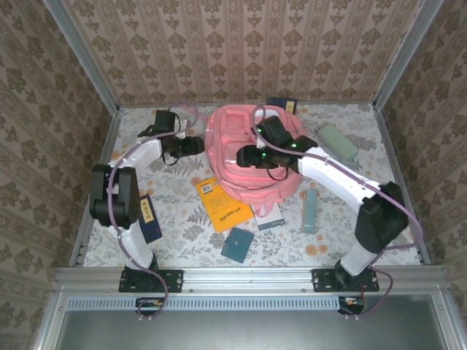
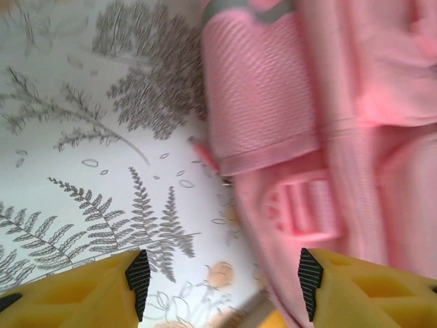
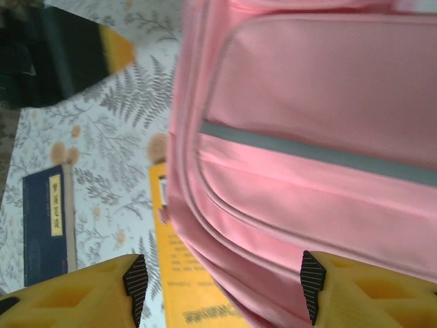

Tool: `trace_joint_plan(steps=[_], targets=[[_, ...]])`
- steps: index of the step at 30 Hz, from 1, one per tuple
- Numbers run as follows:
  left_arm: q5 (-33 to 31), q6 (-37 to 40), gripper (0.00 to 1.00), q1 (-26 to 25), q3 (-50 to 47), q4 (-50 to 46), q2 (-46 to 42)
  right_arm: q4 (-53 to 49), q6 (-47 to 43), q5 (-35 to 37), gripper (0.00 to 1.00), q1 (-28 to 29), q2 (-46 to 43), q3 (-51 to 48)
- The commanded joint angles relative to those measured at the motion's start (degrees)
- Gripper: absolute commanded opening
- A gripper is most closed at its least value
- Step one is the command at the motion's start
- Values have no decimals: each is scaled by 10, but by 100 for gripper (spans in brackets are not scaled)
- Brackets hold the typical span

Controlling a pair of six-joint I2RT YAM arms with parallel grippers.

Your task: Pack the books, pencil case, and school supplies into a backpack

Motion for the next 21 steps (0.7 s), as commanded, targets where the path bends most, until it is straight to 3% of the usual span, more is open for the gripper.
trace_joint_plan(steps=[1, 6, 12, 17, 21], targets=[[-8, 12, 63, -19, 4, -26, -56, 15, 24, 33, 64, -18, -71, -57], [-10, 43, 62, -89, 35, -62, -71, 29, 51, 48, 64, -58, -166, -162], [-70, 95, 63, -203, 85, -105, -34, 31, 69, 51, 66, -106, -251, -252], [-101, 147, 65, -262, 116, -142, 9, 22, 76, 48, 66, -126, -290, -295], [-120, 144, 66, -277, 131, -161, 28, 27, 75, 45, 68, -130, -308, -319]])
